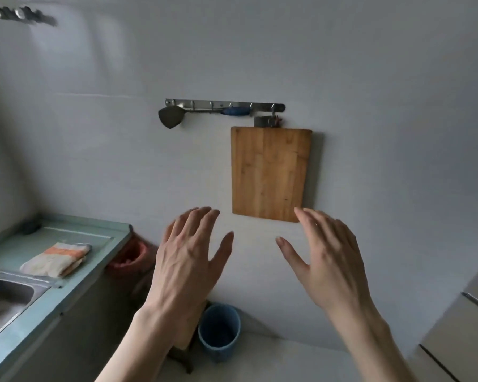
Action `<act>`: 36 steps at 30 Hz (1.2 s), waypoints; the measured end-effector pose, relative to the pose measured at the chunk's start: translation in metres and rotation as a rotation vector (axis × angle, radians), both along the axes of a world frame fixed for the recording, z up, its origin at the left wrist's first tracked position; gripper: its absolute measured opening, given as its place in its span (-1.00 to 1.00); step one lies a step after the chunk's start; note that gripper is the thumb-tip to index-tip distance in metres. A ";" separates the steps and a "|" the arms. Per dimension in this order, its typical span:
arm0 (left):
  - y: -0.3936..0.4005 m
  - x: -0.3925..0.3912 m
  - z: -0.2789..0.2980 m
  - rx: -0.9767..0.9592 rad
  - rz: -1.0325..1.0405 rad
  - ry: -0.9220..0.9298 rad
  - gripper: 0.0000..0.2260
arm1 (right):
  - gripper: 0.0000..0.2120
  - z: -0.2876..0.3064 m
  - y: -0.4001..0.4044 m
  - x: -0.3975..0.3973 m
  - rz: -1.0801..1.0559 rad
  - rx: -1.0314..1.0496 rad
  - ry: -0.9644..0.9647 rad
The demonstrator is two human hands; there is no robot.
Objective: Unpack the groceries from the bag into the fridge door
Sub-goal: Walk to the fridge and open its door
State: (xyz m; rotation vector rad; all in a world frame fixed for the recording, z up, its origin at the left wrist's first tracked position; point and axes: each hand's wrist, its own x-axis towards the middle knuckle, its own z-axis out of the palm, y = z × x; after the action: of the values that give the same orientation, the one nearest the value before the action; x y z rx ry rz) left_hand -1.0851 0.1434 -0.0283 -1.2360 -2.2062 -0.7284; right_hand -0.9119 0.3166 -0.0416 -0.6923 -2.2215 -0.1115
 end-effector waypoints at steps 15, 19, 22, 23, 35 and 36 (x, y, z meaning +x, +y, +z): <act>0.185 -0.071 -0.004 0.015 -0.543 -0.021 -0.62 | -0.41 0.003 0.083 -0.012 -0.489 0.023 0.005; 0.228 -0.048 -0.013 0.022 -0.697 -0.019 -0.61 | -0.40 -0.002 0.086 0.027 -0.659 0.010 -0.002; 0.257 -0.022 -0.020 0.033 -0.800 -0.037 -0.60 | -0.39 -0.006 0.086 0.062 -0.789 -0.029 -0.019; 0.267 -0.011 -0.021 0.034 -0.831 -0.045 -0.60 | -0.38 -0.007 0.085 0.075 -0.827 -0.036 -0.026; 0.365 0.151 -0.032 0.051 -1.171 -0.093 -0.60 | -0.35 -0.009 0.107 0.209 -1.094 -0.096 -0.009; 0.373 0.164 -0.031 0.050 -1.182 -0.084 -0.60 | -0.34 -0.009 0.112 0.218 -1.105 -0.105 -0.001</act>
State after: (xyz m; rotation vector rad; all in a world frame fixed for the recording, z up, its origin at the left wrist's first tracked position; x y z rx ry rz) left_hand -0.9210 0.5161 -0.0594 -2.4906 -1.2983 -1.2256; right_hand -0.6936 0.4287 -0.0505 -1.8895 -1.6037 -0.5343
